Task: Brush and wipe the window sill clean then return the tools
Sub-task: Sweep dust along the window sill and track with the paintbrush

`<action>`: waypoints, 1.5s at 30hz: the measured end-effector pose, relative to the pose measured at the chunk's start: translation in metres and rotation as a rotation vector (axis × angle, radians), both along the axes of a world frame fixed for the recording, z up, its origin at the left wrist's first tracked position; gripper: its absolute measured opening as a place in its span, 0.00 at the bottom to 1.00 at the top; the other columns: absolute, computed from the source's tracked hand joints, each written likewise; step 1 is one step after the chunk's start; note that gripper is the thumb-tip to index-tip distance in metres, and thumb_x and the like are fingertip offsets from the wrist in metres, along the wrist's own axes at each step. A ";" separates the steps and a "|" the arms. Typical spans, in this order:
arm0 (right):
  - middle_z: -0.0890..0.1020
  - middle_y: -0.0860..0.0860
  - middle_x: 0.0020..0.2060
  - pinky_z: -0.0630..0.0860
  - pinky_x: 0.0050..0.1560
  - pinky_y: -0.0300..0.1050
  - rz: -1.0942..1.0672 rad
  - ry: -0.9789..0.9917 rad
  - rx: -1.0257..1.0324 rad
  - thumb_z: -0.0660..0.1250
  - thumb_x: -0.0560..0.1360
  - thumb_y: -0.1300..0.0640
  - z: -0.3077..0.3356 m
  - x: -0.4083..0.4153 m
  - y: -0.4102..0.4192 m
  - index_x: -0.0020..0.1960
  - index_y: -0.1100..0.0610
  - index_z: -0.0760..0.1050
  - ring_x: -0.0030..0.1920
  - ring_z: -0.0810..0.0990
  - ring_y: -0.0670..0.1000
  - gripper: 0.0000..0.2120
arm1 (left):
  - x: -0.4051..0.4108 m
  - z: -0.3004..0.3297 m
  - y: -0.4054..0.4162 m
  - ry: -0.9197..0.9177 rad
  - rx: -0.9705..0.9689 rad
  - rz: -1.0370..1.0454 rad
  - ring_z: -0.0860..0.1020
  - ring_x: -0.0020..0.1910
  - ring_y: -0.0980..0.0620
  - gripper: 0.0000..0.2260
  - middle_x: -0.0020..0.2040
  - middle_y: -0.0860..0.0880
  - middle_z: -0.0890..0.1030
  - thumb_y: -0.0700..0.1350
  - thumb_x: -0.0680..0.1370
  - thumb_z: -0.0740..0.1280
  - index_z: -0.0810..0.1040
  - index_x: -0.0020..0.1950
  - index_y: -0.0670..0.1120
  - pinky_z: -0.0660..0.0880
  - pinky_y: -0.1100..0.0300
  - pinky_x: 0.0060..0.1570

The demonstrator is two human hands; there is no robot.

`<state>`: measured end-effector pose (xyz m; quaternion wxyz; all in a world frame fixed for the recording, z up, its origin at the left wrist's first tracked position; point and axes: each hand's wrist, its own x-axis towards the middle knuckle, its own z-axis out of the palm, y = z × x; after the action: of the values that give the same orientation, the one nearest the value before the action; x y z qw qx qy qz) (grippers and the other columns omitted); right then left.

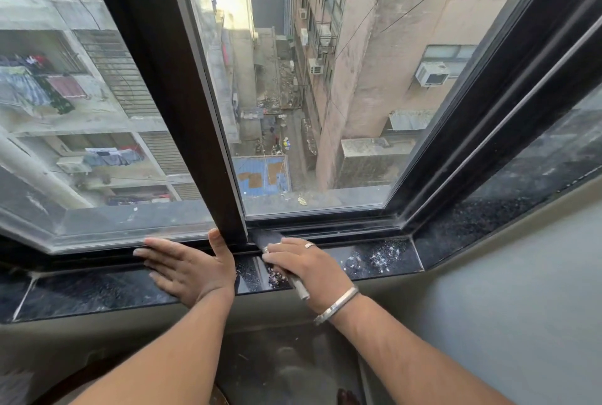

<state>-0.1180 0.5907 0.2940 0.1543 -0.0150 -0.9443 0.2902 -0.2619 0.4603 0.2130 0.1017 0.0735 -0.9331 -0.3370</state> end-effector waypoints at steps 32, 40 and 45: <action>0.83 0.54 0.50 0.80 0.45 0.53 -0.685 -0.113 0.440 0.68 0.65 0.71 0.037 0.106 0.064 0.51 0.56 0.84 0.46 0.80 0.62 0.19 | 0.000 -0.001 0.001 0.017 -0.001 0.009 0.59 0.77 0.31 0.47 0.80 0.31 0.49 0.72 0.77 0.47 0.42 0.80 0.37 0.54 0.38 0.74; 0.83 0.53 0.53 0.80 0.45 0.50 -0.648 -0.018 0.392 0.65 0.67 0.66 0.023 0.108 0.065 0.52 0.55 0.83 0.49 0.80 0.59 0.17 | -0.001 -0.003 0.001 0.028 0.008 0.004 0.58 0.77 0.33 0.46 0.80 0.32 0.48 0.72 0.78 0.47 0.41 0.80 0.38 0.53 0.38 0.74; 0.83 0.51 0.53 0.81 0.46 0.50 -0.628 -0.060 0.322 0.70 0.68 0.68 0.016 0.104 0.060 0.52 0.53 0.83 0.51 0.80 0.57 0.16 | -0.001 -0.004 0.000 0.023 0.007 0.013 0.58 0.77 0.34 0.46 0.80 0.32 0.49 0.72 0.78 0.47 0.41 0.80 0.37 0.53 0.39 0.74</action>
<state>-0.0137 0.6505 0.3099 0.2085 -0.2888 -0.9314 0.0752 -0.2634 0.4606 0.2091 0.1143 0.0759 -0.9302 -0.3403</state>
